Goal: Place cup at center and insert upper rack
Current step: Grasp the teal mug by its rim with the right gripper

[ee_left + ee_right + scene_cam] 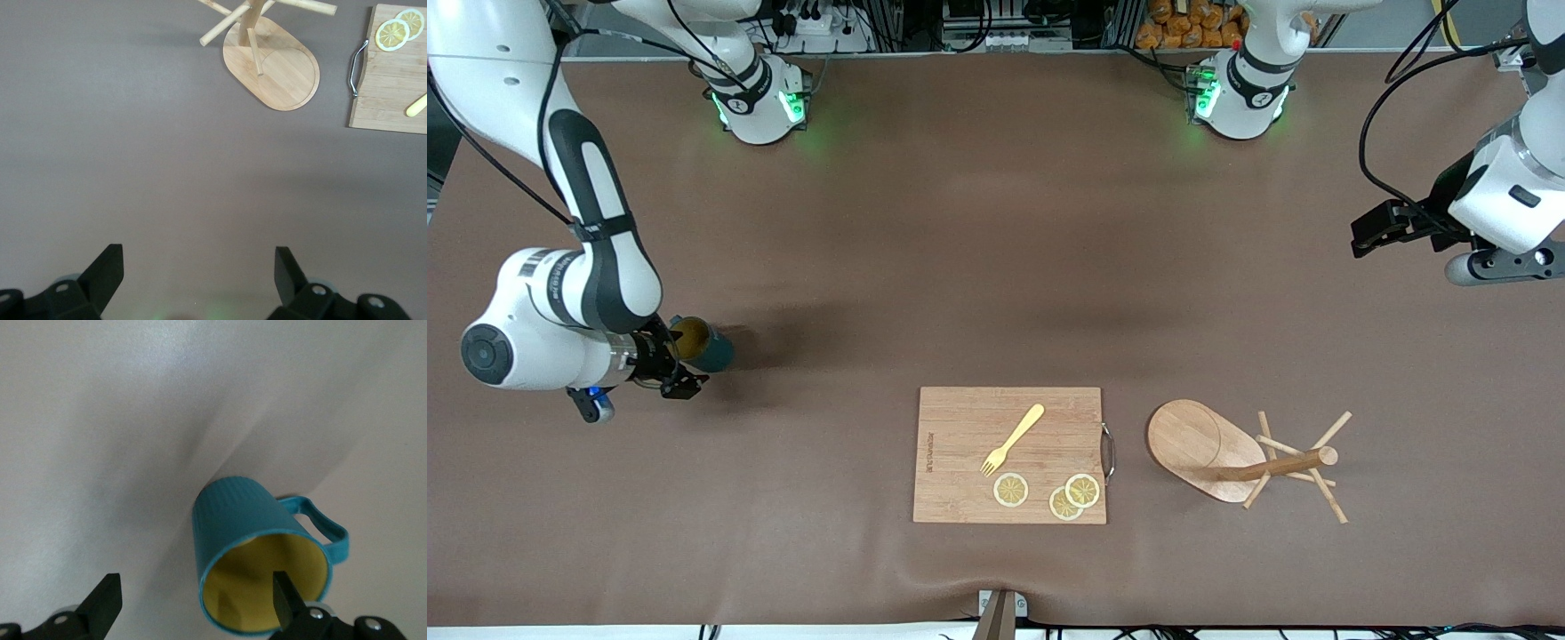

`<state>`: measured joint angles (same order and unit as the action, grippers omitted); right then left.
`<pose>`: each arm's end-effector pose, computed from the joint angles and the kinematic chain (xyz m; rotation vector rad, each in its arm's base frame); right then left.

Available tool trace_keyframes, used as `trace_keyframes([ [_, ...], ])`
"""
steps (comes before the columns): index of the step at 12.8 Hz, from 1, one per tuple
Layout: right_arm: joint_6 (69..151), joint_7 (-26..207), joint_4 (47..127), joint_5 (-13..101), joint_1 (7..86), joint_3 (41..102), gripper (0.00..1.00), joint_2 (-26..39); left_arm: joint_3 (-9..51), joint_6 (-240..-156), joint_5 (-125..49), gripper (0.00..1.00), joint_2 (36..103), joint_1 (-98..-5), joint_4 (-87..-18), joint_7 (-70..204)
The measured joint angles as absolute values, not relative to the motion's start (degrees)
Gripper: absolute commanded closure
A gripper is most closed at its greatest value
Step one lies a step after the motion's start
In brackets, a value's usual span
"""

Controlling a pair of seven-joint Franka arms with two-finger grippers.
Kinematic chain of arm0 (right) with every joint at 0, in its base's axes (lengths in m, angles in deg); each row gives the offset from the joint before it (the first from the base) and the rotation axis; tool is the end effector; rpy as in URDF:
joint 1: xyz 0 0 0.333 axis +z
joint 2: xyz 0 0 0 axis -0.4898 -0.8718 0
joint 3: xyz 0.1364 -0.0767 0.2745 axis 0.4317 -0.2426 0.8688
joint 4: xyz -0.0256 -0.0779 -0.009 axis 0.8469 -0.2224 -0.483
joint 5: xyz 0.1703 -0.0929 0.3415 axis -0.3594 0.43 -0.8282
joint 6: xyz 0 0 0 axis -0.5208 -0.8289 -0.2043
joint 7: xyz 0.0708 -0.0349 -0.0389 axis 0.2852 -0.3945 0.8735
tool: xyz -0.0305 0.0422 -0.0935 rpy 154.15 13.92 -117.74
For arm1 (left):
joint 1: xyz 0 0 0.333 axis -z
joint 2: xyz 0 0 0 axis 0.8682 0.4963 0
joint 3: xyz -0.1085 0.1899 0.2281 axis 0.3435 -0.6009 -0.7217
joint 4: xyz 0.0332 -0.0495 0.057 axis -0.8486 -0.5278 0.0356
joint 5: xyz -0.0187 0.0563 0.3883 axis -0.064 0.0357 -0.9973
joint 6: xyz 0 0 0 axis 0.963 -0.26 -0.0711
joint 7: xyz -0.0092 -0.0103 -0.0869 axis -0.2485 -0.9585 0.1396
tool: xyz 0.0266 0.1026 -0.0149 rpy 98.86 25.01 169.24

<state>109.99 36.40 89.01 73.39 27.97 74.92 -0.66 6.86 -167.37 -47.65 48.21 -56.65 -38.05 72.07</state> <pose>0.6297 -0.0311 0.2473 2.7195 -1.4609 -0.4456 0.5672 -0.0718 0.6129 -3.1218 -0.1083 0.0911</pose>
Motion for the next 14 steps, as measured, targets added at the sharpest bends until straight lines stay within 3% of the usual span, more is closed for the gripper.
trace_keyframes([
  [1, 110.5, 36.4, 89.0, 73.4, 28.0, 74.9, 0.02, -1.4, 6.9, -167.4, -47.7, 0.0, 48.2, -56.7, -38.1, 72.1],
  [2, 110.9, 36.4, 89.0, 73.5, 28.0, 75.0, 0.11, -1.9, 6.9, -167.4, -47.7, 0.0, 48.2, -56.6, -38.1, 72.1],
  [6, 111.2, 36.5, 89.0, 74.2, 28.0, 75.0, 0.69, -2.7, 6.8, -167.4, -47.7, 0.0, 48.2, -56.7, -38.1, 72.1],
  [8, 111.5, 36.6, 88.9, 75.2, 28.0, 75.0, 0.87, -2.7, 6.8, -167.4, -47.7, 0.0, 48.2, -56.8, -38.1, 72.1],
  [10, 112.0, 36.6, 88.9, 76.5, 28.0, 75.1, 1.0, -2.7, 6.9, -167.4, -47.7, 0.0, 48.2, -56.7, -38.1, 72.1],
  [14, 112.2, 36.9, 88.8, 76.8, 28.2, 75.3, 1.0, -2.8, 7.0, -167.4, -47.7, 0.0, 48.2, -56.6, -38.1, 72.1],
])
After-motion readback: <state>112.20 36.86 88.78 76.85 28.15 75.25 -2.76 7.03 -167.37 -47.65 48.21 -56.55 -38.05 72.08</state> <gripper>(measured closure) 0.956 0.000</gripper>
